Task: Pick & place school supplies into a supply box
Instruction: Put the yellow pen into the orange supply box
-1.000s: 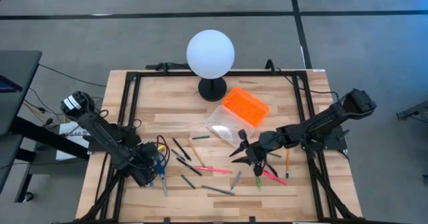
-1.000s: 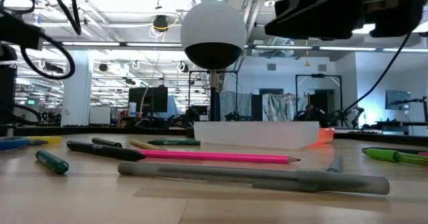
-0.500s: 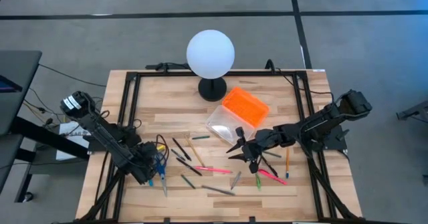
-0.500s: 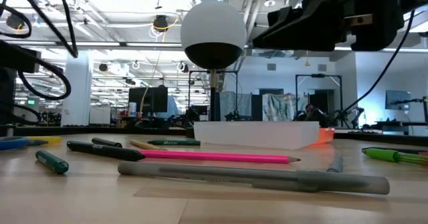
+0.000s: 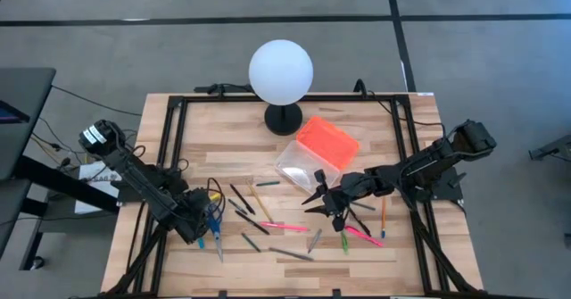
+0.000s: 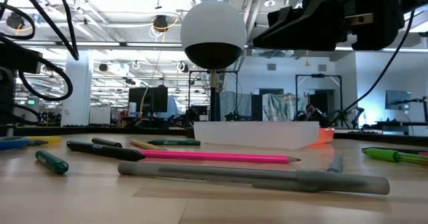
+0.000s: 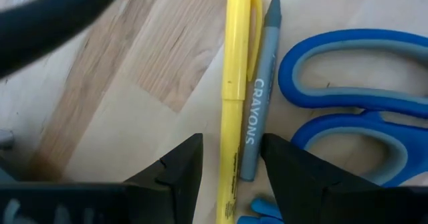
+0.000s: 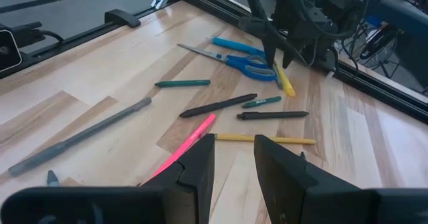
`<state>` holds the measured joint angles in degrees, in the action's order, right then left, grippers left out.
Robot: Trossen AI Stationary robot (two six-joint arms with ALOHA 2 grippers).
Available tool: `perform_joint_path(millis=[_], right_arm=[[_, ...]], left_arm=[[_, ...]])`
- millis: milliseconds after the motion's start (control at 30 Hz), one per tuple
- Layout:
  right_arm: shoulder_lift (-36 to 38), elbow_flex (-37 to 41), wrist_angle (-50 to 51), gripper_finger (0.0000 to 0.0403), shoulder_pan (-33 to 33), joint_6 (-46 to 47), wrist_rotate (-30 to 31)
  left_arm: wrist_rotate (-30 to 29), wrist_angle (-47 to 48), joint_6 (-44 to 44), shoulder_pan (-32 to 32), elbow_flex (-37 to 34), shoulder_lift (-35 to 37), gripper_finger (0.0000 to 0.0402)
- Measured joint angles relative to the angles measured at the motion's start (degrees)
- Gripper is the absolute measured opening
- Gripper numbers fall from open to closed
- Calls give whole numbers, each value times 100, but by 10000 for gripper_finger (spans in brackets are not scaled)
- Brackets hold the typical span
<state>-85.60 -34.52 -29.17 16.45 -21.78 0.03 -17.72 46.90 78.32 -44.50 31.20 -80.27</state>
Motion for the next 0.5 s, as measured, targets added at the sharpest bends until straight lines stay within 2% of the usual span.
perform_joint_path(millis=[100, 500], right_arm=[[0, 0, 0, 101, 2, 155, 0], [0, 0, 205, 101, 221, 340, 0]], left_arm=[[24, -42, -6, 127, 0, 0, 145], [46, -215, -32, 209, -9, -13, 51]])
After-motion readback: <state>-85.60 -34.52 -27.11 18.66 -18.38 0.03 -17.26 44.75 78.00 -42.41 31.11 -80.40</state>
